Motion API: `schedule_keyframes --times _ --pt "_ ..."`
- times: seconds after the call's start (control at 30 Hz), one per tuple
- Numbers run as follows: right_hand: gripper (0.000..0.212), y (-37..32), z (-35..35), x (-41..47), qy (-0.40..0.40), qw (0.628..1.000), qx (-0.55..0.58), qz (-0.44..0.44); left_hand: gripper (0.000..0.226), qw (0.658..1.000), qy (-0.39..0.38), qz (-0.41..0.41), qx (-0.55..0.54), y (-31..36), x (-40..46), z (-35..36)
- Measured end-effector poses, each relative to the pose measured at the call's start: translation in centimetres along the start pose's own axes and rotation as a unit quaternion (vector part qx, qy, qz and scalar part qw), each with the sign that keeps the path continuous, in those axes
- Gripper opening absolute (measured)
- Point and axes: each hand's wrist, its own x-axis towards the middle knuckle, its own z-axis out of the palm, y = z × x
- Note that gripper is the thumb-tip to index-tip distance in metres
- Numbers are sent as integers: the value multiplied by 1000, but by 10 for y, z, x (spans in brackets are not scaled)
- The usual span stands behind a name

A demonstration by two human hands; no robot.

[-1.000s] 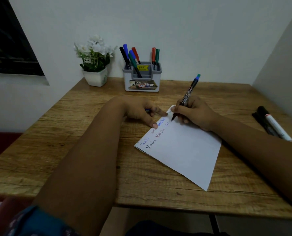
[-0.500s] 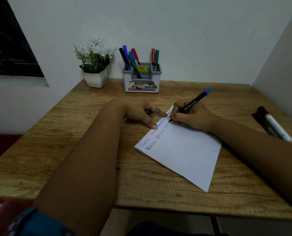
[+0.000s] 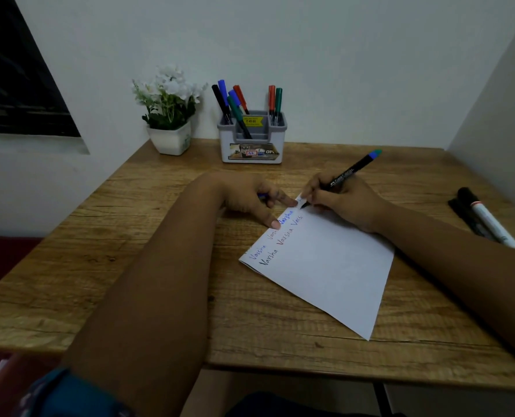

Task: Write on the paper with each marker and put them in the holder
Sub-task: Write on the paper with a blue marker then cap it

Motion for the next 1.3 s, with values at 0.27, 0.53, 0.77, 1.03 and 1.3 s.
schedule_keyframes --times 0.27,0.53,0.77,1.03,1.3 --pt "10 -4 -3 -3 -29 1000 0 1 59 1000 11 0 10 0 0 1" --pt "16 -5 -1 -5 -17 998 -51 -34 58 1000 8 6 11 1 -1 1" --pt "16 -10 -1 -6 -37 993 -102 -43 61 1000 6 2 2 4 -3 1" --pt "18 -5 -3 -4 -28 989 -137 -42 62 1000 0 1 14 4 -4 0" --pt "8 -5 -1 -1 17 998 58 9 62 1000 -1 -4 17 3 -3 0"
